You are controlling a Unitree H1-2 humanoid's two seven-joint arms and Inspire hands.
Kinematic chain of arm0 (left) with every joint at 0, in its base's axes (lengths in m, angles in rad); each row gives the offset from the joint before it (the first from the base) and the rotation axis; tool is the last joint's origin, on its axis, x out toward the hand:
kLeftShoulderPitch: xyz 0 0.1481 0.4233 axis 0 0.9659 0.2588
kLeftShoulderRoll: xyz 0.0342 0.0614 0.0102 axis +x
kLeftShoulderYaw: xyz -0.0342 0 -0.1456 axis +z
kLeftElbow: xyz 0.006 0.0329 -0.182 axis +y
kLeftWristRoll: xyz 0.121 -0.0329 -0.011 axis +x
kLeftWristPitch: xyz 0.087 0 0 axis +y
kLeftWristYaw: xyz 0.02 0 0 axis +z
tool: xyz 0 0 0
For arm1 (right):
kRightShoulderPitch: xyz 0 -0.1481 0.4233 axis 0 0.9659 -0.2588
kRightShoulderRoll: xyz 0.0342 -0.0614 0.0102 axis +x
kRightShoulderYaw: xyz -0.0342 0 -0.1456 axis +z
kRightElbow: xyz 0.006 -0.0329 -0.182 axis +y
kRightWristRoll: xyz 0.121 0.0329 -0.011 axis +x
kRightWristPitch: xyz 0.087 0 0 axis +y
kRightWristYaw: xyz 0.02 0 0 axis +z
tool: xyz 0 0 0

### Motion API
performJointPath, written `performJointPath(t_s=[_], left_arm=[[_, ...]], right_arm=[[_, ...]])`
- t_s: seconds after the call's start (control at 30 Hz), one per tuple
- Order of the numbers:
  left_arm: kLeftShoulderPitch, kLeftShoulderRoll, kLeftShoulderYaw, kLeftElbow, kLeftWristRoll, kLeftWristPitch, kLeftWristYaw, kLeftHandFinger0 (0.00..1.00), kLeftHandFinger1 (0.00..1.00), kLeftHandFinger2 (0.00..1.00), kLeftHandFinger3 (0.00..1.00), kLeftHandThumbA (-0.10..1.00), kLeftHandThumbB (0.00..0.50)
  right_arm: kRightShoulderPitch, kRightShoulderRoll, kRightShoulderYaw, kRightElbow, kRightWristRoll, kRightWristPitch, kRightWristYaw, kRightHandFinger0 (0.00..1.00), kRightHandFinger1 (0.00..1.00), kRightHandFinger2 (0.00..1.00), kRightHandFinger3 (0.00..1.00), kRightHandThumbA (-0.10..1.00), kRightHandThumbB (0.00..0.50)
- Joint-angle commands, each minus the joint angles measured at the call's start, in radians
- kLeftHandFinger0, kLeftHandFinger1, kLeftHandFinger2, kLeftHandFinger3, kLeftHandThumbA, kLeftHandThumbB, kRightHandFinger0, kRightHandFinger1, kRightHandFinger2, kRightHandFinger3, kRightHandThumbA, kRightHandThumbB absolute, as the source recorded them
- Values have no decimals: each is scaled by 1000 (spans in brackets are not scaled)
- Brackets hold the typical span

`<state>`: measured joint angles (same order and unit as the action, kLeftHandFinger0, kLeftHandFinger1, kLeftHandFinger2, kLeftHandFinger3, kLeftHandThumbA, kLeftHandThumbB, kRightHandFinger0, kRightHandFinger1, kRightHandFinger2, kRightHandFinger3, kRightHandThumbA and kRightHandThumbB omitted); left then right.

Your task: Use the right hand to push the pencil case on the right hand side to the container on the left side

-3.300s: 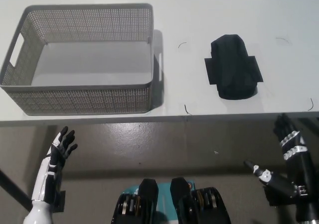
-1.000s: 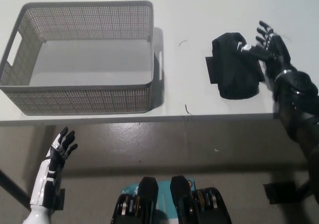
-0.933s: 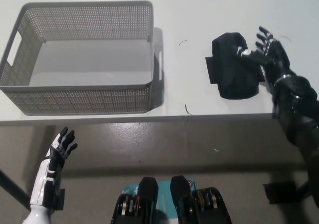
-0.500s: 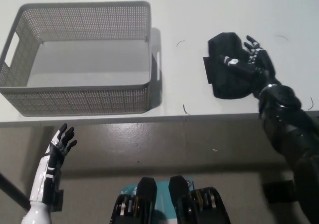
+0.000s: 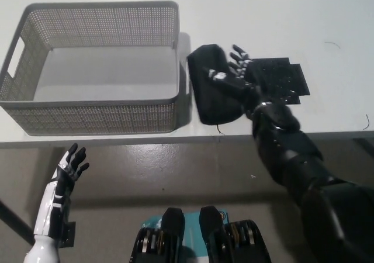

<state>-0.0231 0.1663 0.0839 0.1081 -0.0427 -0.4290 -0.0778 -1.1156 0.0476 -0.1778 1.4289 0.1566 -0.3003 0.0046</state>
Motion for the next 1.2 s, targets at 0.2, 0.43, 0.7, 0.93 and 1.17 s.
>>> performJointPath(t_s=[0.2,0.43,0.7,0.93,1.17], left_arm=[[-36,14,11,-21,15,-29,12,1000,1000,1000,1000,1000,108],[-43,26,5,-17,7,-35,-5,1000,1000,1000,1000,1000,118],[-53,34,7,-26,10,-14,-4,1000,1000,1000,1000,1000,93],[-61,32,9,-26,4,-8,-1,1000,1000,1000,1000,1000,94],[-70,37,8,-28,10,1,-3,1000,1000,1000,1000,1000,98]], right_arm=[[-98,94,-34,-46,32,-46,2,1000,1000,1000,1000,1000,202],[-87,98,-22,-61,24,-64,10,1000,1000,1000,1000,1000,205],[-83,7,62,-60,-61,-68,-73,1000,1000,1000,1000,1000,264],[-72,-67,205,-94,-191,-63,-171,1000,1000,1000,1000,1000,265],[-70,-123,281,-152,-226,-72,-192,1000,1000,1000,1000,1000,311]])
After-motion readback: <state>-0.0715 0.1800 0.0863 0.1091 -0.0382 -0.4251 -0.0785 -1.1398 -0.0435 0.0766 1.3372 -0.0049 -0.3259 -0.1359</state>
